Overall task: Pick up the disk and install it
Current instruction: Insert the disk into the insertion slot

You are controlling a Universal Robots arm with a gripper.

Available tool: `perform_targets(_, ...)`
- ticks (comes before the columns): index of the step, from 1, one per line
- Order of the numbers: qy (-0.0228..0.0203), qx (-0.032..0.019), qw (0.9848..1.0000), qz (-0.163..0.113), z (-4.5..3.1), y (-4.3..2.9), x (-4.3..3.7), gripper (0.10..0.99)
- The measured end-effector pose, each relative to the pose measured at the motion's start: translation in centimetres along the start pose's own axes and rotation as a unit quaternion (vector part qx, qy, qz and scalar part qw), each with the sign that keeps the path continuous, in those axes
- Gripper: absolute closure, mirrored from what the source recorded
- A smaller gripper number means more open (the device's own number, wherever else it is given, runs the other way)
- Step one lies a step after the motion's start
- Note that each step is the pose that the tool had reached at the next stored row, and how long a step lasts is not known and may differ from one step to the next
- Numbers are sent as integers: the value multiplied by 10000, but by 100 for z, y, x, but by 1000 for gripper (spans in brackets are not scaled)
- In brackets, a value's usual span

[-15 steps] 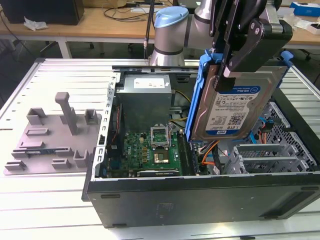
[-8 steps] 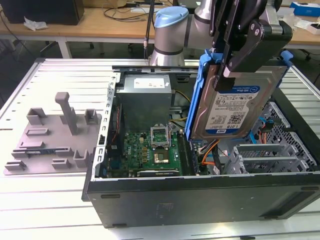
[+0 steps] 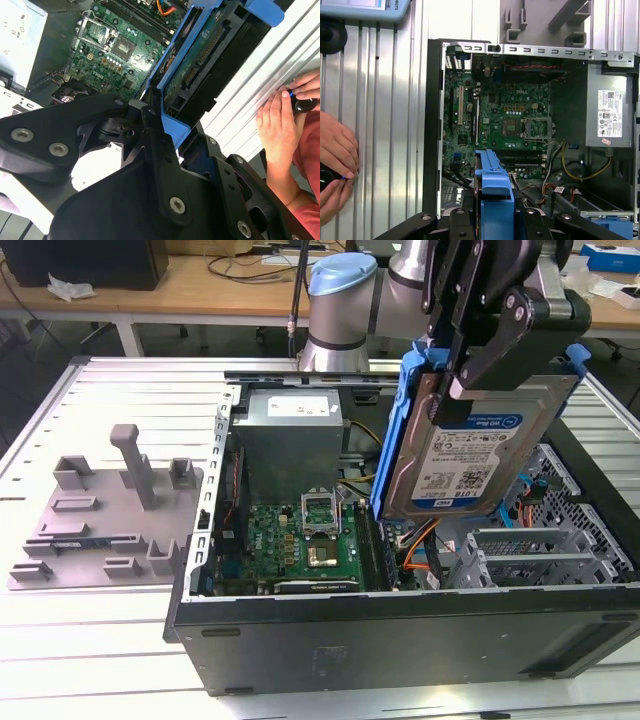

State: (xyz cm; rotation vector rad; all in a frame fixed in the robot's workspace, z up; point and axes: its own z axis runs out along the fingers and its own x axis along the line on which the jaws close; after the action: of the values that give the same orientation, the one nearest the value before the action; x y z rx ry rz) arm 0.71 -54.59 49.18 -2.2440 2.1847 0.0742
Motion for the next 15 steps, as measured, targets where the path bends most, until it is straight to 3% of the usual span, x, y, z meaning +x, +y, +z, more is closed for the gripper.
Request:
perform_targets(4, -3, 0, 10000, 2, -2, -48, 16, 718)
perform_targets(12, -4, 0, 10000, 3, -8, -217, 48, 718)
perform_targets(15, -4, 0, 10000, 3, -11, -337, 61, 718)
